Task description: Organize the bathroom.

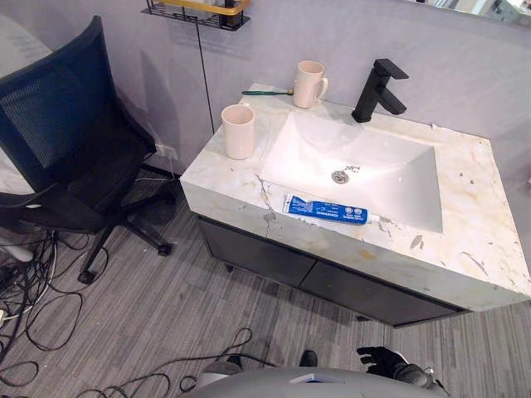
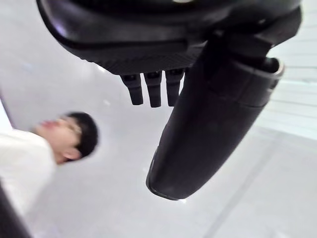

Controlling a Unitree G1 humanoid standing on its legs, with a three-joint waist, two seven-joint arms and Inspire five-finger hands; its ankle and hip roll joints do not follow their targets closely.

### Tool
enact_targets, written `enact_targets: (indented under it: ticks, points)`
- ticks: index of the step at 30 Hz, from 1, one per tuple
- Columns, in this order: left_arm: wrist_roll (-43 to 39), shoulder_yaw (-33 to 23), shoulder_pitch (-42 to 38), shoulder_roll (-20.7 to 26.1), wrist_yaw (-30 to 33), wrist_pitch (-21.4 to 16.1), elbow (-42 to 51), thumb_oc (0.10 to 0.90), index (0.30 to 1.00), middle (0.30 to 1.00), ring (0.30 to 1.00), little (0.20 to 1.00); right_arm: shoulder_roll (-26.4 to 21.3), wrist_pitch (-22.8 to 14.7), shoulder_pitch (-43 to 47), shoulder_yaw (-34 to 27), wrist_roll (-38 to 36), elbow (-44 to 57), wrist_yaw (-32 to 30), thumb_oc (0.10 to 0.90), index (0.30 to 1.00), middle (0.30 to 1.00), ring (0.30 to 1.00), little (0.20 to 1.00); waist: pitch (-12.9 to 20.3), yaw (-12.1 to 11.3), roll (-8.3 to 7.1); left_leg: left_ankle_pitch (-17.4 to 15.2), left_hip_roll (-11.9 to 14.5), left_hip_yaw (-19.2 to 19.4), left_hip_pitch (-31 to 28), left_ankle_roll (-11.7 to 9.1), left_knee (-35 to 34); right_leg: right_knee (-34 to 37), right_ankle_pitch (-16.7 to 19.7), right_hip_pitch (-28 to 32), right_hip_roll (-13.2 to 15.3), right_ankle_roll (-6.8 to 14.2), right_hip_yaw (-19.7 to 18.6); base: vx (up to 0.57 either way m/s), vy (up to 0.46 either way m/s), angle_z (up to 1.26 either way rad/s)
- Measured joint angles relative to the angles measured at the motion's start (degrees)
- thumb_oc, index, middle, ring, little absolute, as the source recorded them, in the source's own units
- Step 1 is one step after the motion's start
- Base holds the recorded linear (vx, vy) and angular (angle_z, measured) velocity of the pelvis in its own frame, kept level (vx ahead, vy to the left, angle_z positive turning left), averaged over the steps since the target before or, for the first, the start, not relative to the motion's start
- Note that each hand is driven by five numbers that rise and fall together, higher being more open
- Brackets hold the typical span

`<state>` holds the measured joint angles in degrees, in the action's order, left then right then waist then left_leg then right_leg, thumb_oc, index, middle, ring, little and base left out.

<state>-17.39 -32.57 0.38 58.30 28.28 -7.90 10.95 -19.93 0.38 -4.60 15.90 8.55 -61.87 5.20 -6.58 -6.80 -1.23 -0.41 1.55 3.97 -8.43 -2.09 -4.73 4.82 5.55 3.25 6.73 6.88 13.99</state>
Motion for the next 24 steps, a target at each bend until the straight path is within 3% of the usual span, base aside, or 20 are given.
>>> enact_targets:
  ticks: [2, 3, 5, 6, 7, 8, 9, 10, 11, 12, 13, 14, 15, 16, 18, 19, 22, 24]
  points:
    - [-0.3, 0.3, -2.6, 5.2, -6.0, -0.6, 0.6, 0.8, 0.9, 0.9, 0.9, 0.9, 0.0, 0.0, 1.6, 0.1, 0.0, -1.9, 0.5, 0.8, 0.9, 0.9, 0.9, 0.9, 0.1, -0.1, 0.53, 0.0, 0.0, 0.1, -0.1, 0.0, 0.0, 0.0, 0.0, 0.0, 0.0, 0.0, 0.0, 0.0, 0.0, 0.0]
    - [-0.3, 0.3, -2.6, 5.2, -6.0, -0.6, 0.6, 0.8, 0.9, 0.9, 0.9, 0.9, 0.0, 0.0, 1.6, 0.1, 0.0, -1.9, 0.5, 0.8, 0.9, 0.9, 0.9, 0.9, 0.1, -0.1, 0.53, 0.0, 0.0, 0.1, -0.1, 0.0, 0.0, 0.0, 0.0, 0.0, 0.0, 0.0, 0.0, 0.0, 0.0, 0.0]
    - [-0.6, 1.6, -6.3, 13.5, -13.2, -1.2, 0.9, 0.8, 0.9, 0.9, 0.9, 0.9, -0.1, 0.1, 2.1, 0.6, 0.0, -2.6, 0.7, 0.8, 0.9, 0.9, 0.9, 0.9, 0.2, 0.2, 0.95, 0.0, -0.1, 0.2, -0.3, 0.0, 0.0, 0.0, 0.0, 0.2, 0.1, 0.0, -0.2, 0.0, 0.0, 0.0]
    - [-0.6, 1.6, -6.3, 13.5, -13.2, -1.2, 0.9, 0.8, 0.9, 0.9, 0.9, 0.9, -0.1, 0.1, 2.1, 0.6, 0.0, -2.6, 0.7, 0.8, 0.9, 0.9, 0.9, 0.9, 0.2, 0.2, 0.95, 0.0, -0.1, 0.2, -0.3, 0.0, 0.0, 0.0, 0.0, 0.2, 0.1, 0.0, -0.2, 0.0, 0.0, 0.0]
    - [-1.7, 4.8, -10.9, 18.5, -18.8, -1.3, 0.4, 0.8, 0.9, 0.9, 0.9, 0.9, -0.4, 0.3, 2.2, 1.7, 0.1, -2.6, 0.8, 0.8, 0.9, 0.9, 0.9, 0.9, 0.8, 0.5, 1.47, 0.0, -0.2, 0.4, -0.5, 0.0, 0.0, 0.0, 0.0, 0.3, 0.1, 0.0, -0.3, 0.0, 0.0, 0.0]
    - [-1.7, 4.8, -10.9, 18.5, -18.8, -1.3, 0.4, 0.8, 0.9, 0.9, 0.9, 0.9, -0.4, 0.3, 2.2, 1.7, 0.1, -2.6, 0.8, 0.8, 0.9, 0.9, 0.9, 0.9, 0.8, 0.5, 1.47, 0.0, -0.2, 0.4, -0.5, 0.0, 0.0, 0.0, 0.0, 0.3, 0.1, 0.0, -0.3, -0.02, 0.021, -0.08]
    - [-3.7, 8.4, -15.0, 21.9, -23.7, -1.9, 0.1, 0.8, 0.9, 0.9, 0.9, 0.9, -1.1, 0.4, 2.7, 2.9, 0.2, -2.7, 0.8, 0.8, 0.9, 0.9, 0.9, 0.9, 1.3, 1.1, 2.31, 0.0, -0.2, 0.7, -0.8, 0.0, 0.0, 0.0, 0.0, 0.4, 0.1, 0.0, -0.6, -0.02, 0.043, -0.1]
    - [-7.2, 13.8, -20.3, 22.1, -28.2, -2.2, -0.2, 0.8, 0.9, 0.9, 0.9, 0.9, -2.3, 0.5, 3.3, 4.9, 0.2, -2.7, 1.1, 0.8, 0.9, 0.9, 0.9, 0.9, 1.8, 2.0, 3.13, -0.1, -0.3, 0.9, -0.9, -0.1, 0.0, 0.0, 0.0, 0.4, 0.1, 0.0, -1.5, -0.02, 0.043, -0.1]
    - [-7.2, 13.8, -20.3, 22.1, -28.2, -2.2, -0.2, 0.8, 0.9, 0.9, 0.9, 0.9, -2.3, 0.5, 3.3, 4.9, 0.2, -2.7, 1.1, 0.8, 0.9, 0.9, 0.9, 0.9, 1.8, 2.0, 3.13, -0.1, -0.3, 0.9, -0.9, -0.1, 0.0, 0.0, 0.0, 0.4, 0.1, 0.0, -1.5, -0.02, 0.044, -0.05]
    - [-12.6, 28.1, -34.6, 23.6, -35.1, -0.8, -3.1, 0.8, 0.9, 0.9, 0.9, 0.9, -3.0, 0.5, 4.2, 7.7, 0.3, -3.6, 2.2, 0.8, 0.9, 0.9, 0.9, 0.9, 2.5, 2.7, 4.29, -0.1, -0.3, 1.1, -1.0, -0.1, -0.1, 0.0, 0.0, 0.2, 0.0, 0.1, -1.9, 0.0, 0.0, 0.0]
    - [-12.6, 28.1, -34.6, 23.6, -35.1, -0.8, -3.1, 0.8, 0.9, 0.9, 0.9, 0.9, -3.0, 0.5, 4.2, 7.7, 0.3, -3.6, 2.2, 0.8, 0.9, 0.9, 0.9, 0.9, 2.5, 2.7, 4.29, -0.1, -0.3, 1.1, -1.0, -0.1, -0.1, 0.0, 0.0, 0.2, 0.0, 0.1, -1.9, -0.02, 0.036, -0.19]
    - [-16.3, 41.9, -45.6, 26.7, -40.5, -0.4, -4.8, 0.8, 0.9, 0.9, 0.9, 0.9, -3.7, 0.8, 5.9, 8.2, 2.0, -3.6, 2.8, 0.8, 0.9, 0.9, 0.9, 0.9, 3.3, 4.2, 5.46, 0.0, -0.4, 2.0, -0.8, 0.0, -0.1, -0.1, 0.1, -0.1, 0.1, 0.2, -2.3, -0.02, 0.022, -0.17]
    - [-16.3, 41.9, -45.6, 26.7, -40.5, -0.4, -4.8, 0.8, 0.9, 0.9, 0.9, 0.9, -3.7, 0.8, 5.9, 8.2, 2.0, -3.6, 2.8, 0.8, 0.9, 0.9, 0.9, 0.9, 3.3, 4.2, 5.46, 0.0, -0.4, 2.0, -0.8, 0.0, -0.1, -0.1, 0.1, -0.1, 0.1, 0.2, -2.3, -0.03, 0.044, -0.31]
    - [-18.7, 48.8, -50.2, 27.0, -45.6, -0.3, -4.5, 0.8, 0.9, 0.9, 0.9, 0.9, -5.0, 1.0, 6.7, 8.4, 2.0, -3.5, 3.1, 0.8, 0.9, 0.9, 0.9, 0.9, 3.3, 6.4, 7.7, -0.1, -0.4, 2.5, -0.8, -0.1, -0.1, -0.3, 0.3, -0.4, 0.0, 0.2, -3.2, -0.02, 0.022, -0.13]
    - [-18.7, 48.8, -50.2, 27.0, -45.6, -0.3, -4.5, 0.8, 0.9, 0.9, 0.9, 0.9, -5.0, 1.0, 6.7, 8.4, 2.0, -3.5, 3.1, 0.8, 0.9, 0.9, 0.9, 0.9, 3.3, 6.4, 7.7, -0.1, -0.4, 2.5, -0.8, -0.1, -0.1, -0.3, 0.3, -0.4, 0.0, 0.2, -3.2, -0.02, 0.021, -0.11]
    - [-23.0, 61.3, -60.4, 25.3, -52.7, 2.1, -6.9, 0.8, 0.9, 0.9, 0.9, 0.9, -5.9, 2.1, 7.0, 9.4, 2.0, -3.6, 3.4, 0.8, 0.9, 0.9, 0.9, 0.9, 3.9, 7.8, 10.05, -0.1, -0.1, 3.3, -0.9, -0.1, -0.1, -0.3, 0.5, -0.8, -0.4, 0.0, -3.3, -0.06, 0.04, -0.13]
    - [-27.5, 79.2, -77.7, 20.8, -59.4, 6.4, -11.4, 0.8, 0.9, 0.9, 0.9, 0.9, -6.6, 2.5, 7.7, 9.6, 2.3, -3.9, 4.2, 0.8, 0.9, 0.9, 0.9, 0.9, 4.0, 8.3, 11.01, 0.0, 0.4, 3.5, -0.8, -0.3, -0.1, -0.3, 0.6, -1.0, -0.9, -0.1, -3.3, -0.04, 0.025, -0.05]
    - [-28.3, 81.4, -80.1, 19.1, -62.8, 8.9, -11.8, 0.8, 0.9, 0.9, 0.9, 0.9, -6.6, 2.5, 8.4, 9.3, 2.3, -4.6, 4.4, 0.8, 0.9, 0.9, 0.9, 0.9, 3.8, 8.6, 11.09, 0.0, 0.5, 3.7, -0.6, -0.5, -0.1, -0.3, 0.6, -1.1, -1.1, -0.1, -3.4, -0.01, 0.0, -0.05]
